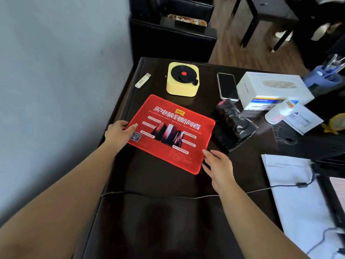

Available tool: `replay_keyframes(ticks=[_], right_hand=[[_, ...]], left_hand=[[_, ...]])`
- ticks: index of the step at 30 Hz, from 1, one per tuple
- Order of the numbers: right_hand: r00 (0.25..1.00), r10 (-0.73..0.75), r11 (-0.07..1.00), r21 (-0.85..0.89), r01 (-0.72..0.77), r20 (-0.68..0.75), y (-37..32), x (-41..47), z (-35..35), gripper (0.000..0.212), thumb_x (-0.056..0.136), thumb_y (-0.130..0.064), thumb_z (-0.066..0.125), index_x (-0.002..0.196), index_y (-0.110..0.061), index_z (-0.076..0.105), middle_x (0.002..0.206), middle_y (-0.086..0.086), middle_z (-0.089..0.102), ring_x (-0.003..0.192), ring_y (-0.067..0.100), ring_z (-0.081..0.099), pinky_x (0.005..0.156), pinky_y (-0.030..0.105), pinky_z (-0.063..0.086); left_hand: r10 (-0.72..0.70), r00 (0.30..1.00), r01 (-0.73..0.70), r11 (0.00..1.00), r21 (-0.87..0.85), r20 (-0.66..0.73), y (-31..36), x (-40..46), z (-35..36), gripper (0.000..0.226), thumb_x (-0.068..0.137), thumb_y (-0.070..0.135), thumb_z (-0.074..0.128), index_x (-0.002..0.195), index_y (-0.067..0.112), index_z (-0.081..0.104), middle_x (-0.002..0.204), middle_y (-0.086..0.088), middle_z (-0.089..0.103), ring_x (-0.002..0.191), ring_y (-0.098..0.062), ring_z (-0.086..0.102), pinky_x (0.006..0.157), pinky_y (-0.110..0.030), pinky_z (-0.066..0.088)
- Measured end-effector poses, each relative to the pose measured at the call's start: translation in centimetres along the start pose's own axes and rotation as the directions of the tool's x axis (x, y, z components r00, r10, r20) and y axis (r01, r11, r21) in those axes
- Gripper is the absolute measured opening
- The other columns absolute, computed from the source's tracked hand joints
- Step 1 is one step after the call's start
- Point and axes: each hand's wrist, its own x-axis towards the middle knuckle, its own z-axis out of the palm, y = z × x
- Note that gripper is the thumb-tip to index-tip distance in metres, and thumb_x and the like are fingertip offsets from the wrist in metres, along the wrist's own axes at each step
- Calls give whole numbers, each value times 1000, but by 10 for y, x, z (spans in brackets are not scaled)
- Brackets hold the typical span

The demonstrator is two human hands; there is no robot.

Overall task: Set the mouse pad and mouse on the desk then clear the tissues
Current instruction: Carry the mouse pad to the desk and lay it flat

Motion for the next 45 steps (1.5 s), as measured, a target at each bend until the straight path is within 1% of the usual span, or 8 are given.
replay_keyframes(ticks=[6, 11, 14, 19, 26, 29, 36, 45], right_hand=[[979, -111, 974, -178, 142, 173, 8, -6, 10, 40, 86, -17, 63, 124, -17, 49, 114, 1, 62, 97, 14, 60, 68, 24, 50], [947, -296, 882, -343, 322, 129, 8, -19, 13, 37, 90, -14, 57, 125, -23, 50, 106, -6, 62, 103, 15, 59, 88, 31, 48], [898, -404, 834, -332, 440, 176, 4, -35, 13, 28, 92, -18, 55, 119, -21, 59, 96, -13, 61, 98, 7, 56, 86, 23, 41], [846, -441, 808, -279, 519, 299, 1, -43, 27, 33, 92, -27, 54, 125, -21, 57, 139, -6, 45, 125, 3, 37, 107, 24, 31], [658, -366, 444, -498, 745, 658, 19, -57, 66, 37, 95, -37, 43, 128, -23, 53, 149, -3, 33, 141, 9, 13, 115, 42, -3], [642, -275, 335, -554, 762, 716, 28, -57, 74, 46, 94, -46, 38, 133, -24, 47, 152, -4, 28, 141, 8, 7, 112, 42, -12], [825, -370, 723, -425, 545, 427, 8, -43, 73, 36, 95, -30, 46, 130, -23, 51, 149, -4, 31, 137, 10, 22, 113, 31, 15], [763, -407, 718, -341, 607, 501, 10, -31, 73, 26, 95, -16, 46, 113, -20, 64, 124, -5, 59, 117, 4, 48, 101, 20, 33]], left_hand=[[3, 986, -3, 1000, -4, 167, 5, -8, 1, 52, 91, 47, 46, 122, 6, 52, 114, -12, 65, 93, -22, 61, 83, -34, 48], [-19, 988, 55, 970, -235, 152, 1, -41, 1, 19, 96, 27, 45, 84, 13, 50, 108, -18, 64, 95, -28, 63, 91, -46, 52], [-126, 945, 280, 790, -546, 303, -4, -66, 6, 15, 97, 21, 43, 99, 8, 50, 101, -10, 63, 96, -23, 61, 92, -41, 51], [-110, 930, 342, 604, -720, 350, -11, -86, 14, 17, 100, 16, 36, 98, 13, 53, 91, -3, 65, 86, -17, 63, 92, -41, 48], [-23, 843, 481, 476, -736, 537, -8, -102, 19, 50, 96, 48, 29, 126, 14, 51, 107, -10, 65, 95, -26, 64, 77, -38, 53], [-67, 850, 462, 570, -679, 522, -6, -99, 21, 49, 89, 58, 37, 120, 23, 53, 108, -1, 64, 96, -20, 63, 72, -34, 54], [-79, 926, 309, 718, -623, 368, -6, -84, 28, 21, 92, 32, 53, 111, 25, 48, 114, -3, 61, 104, -25, 61, 85, -49, 54], [-113, 917, 351, 687, -636, 383, -1, -67, 25, 20, 90, 35, 55, 106, 24, 55, 112, -3, 66, 99, -22, 65, 84, -45, 56]])
